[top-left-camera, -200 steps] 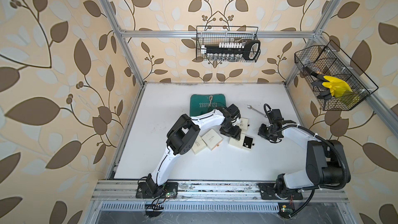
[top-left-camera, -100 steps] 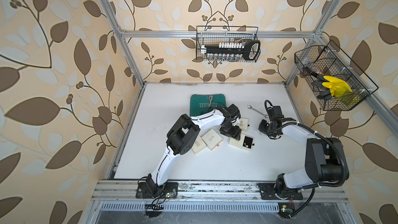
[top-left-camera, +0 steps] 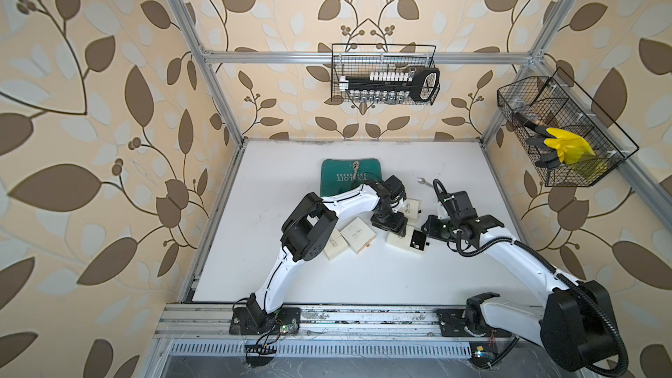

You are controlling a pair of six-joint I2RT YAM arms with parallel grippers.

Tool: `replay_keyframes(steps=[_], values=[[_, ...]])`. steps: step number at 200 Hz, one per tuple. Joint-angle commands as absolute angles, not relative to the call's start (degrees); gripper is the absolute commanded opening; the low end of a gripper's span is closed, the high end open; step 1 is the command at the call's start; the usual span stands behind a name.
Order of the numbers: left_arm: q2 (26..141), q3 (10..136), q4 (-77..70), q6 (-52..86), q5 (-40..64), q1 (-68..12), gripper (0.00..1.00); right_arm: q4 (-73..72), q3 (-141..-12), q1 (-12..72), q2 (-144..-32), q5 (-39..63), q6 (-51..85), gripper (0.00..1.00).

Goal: Take out the earrings from the drawer-style jewelry box
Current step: Pick up the earring from the drawer.

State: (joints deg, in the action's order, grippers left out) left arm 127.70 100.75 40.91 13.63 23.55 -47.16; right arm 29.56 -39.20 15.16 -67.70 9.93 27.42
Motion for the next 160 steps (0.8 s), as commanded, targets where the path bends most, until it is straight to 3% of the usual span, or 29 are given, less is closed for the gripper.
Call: replay_keyframes(steps=[1, 77, 160], values=[[129.36, 101.43, 43.95, 12.46, 20.74, -46.76, 0.71, 32.30, -38.47, 17.97, -68.85, 12.06, 25.81, 0.26], [129.19, 101.29, 44.03, 12.56, 20.44, -46.78, 0.71, 35.43, -39.90, 20.21, -74.55, 7.96, 25.77, 0.25], [129.53, 101.45, 43.99, 12.62, 20.65, -46.76, 0.71, 34.19, -39.77, 20.50, -76.52, 9.94, 25.57, 0.25]])
